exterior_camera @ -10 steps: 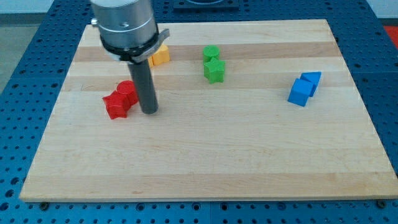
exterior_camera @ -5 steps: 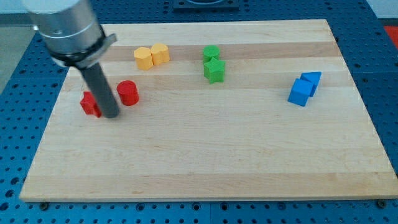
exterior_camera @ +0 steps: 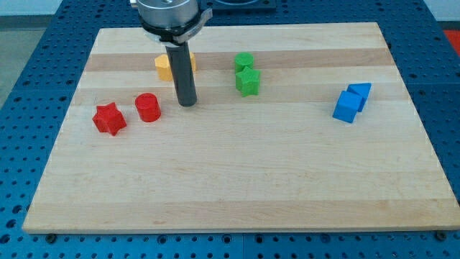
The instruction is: Separate the red star from the red circle
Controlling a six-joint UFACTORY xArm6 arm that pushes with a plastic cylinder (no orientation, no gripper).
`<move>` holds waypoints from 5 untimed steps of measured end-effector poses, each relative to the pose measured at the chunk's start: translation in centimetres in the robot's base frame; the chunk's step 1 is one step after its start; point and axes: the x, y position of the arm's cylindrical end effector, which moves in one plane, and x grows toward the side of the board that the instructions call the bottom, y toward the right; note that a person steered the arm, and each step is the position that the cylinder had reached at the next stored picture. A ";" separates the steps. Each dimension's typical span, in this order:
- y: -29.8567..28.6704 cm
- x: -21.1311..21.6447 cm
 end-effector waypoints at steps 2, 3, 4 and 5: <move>-1.8 1.2; -2.0 2.0; -2.1 2.5; -4.4 2.5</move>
